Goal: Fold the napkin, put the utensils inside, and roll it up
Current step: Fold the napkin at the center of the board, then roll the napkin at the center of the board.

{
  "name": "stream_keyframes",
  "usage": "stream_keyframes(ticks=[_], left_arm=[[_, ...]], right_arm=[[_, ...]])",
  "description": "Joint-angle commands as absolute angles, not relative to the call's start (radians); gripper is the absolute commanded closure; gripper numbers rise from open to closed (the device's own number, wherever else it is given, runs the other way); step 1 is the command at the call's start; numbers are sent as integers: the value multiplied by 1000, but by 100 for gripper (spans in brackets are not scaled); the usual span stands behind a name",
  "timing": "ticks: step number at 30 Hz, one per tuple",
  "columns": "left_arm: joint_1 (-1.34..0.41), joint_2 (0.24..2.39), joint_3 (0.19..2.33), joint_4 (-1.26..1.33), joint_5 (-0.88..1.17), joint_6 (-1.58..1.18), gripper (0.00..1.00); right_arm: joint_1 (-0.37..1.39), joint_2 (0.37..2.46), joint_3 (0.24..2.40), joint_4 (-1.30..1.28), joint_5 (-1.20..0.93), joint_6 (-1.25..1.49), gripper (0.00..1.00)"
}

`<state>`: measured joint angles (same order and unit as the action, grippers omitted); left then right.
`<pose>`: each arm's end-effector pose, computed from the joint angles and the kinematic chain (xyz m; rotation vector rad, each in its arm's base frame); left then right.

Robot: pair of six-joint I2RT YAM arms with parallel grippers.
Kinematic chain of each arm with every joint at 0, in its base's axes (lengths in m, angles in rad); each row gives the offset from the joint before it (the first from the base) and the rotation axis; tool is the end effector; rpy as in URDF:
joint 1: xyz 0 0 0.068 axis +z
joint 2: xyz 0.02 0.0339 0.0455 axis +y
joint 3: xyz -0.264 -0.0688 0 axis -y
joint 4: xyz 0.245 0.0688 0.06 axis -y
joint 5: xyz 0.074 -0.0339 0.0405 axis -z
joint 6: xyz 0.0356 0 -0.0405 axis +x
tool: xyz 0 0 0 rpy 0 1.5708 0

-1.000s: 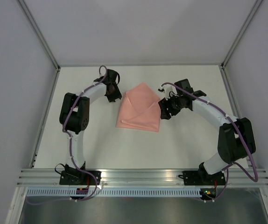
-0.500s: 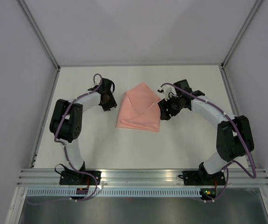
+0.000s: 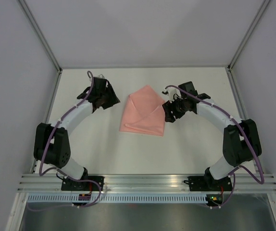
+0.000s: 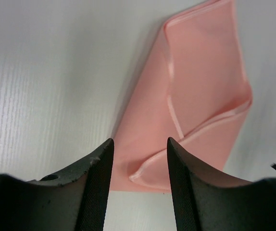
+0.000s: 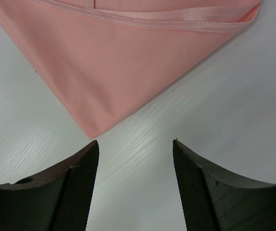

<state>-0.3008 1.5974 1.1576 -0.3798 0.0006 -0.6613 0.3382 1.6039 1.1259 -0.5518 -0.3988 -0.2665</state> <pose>0.3334 -0.1034 0.2473 -0.4370 2.3996 -0.4457 0.3057 0.1222 0.2264 -0.9011 2.4060 0.5435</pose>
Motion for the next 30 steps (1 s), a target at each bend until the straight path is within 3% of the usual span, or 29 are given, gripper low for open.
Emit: stream_keyframes(ticks=[1,14,30], left_arm=[[-296,1468,1120,-330,132,-601,46],[-308,1201,1078,-278,246,-525,41],[-319,1123,1028,-261,204,-537,39]], right_arm=[[376,1566,1117,-506,-336,-270,31],[630,1563,1101,-405,-120,-395,31],[860,1696,1080,-270,-6,-471,31]])
